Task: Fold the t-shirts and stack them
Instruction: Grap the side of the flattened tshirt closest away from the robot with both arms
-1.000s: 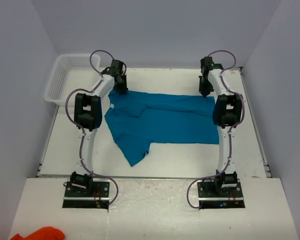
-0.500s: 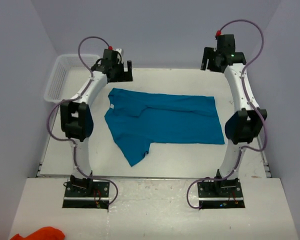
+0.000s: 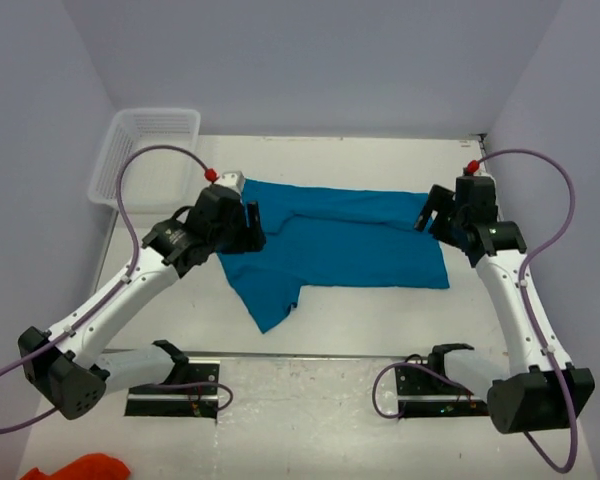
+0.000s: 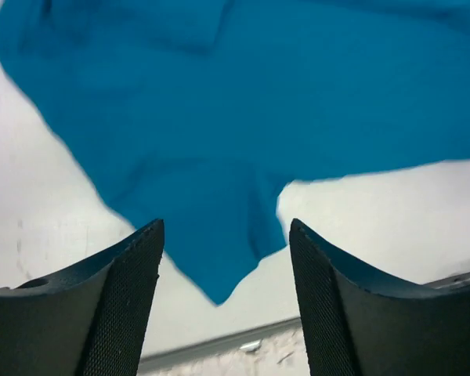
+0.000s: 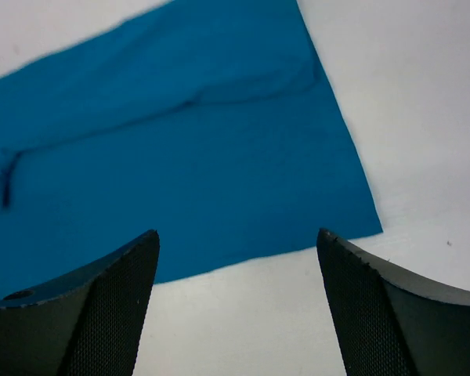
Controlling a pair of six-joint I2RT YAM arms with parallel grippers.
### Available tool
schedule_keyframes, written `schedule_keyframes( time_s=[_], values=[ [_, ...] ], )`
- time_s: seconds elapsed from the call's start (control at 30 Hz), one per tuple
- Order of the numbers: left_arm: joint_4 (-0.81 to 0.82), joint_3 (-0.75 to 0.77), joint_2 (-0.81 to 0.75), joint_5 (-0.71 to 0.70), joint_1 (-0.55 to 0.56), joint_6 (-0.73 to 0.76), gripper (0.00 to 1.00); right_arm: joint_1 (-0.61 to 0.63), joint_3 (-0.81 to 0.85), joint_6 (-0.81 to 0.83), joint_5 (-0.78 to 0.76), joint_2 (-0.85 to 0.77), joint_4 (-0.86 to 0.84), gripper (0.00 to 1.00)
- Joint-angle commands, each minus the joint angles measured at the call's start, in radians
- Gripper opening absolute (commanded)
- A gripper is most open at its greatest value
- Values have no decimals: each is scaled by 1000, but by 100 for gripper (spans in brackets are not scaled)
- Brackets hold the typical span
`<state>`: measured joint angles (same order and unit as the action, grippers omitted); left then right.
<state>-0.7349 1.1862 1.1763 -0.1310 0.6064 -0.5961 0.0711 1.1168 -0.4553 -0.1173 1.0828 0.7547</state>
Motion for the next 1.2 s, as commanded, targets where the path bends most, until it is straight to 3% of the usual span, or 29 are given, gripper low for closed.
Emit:
schedule_keyframes(
  time_s=[0.0, 0.2, 0.43, 0.87, 1.13, 1.17],
  values=[
    [-86, -167, -47, -101, 59, -171, 66, 1, -43, -46, 33, -24, -8, 81],
    [-97, -338, -61, -206, 206, -346, 59, -1, -3, -66, 111, -64, 6, 82],
    [-81, -411, 57, -268, 400, -524, 61, -1, -12, -53, 160, -86, -2, 82],
    [-24, -396, 247, -277, 458, -553, 59, -1, -98, -29, 160, -138, -43, 82],
    [25, -398, 296, -231, 467, -534, 46, 1, -103, -32, 140, -138, -37, 82],
    [38, -405, 302, -220, 467, -531, 35, 1, -103, -33, 134, -139, -35, 82]
  ],
)
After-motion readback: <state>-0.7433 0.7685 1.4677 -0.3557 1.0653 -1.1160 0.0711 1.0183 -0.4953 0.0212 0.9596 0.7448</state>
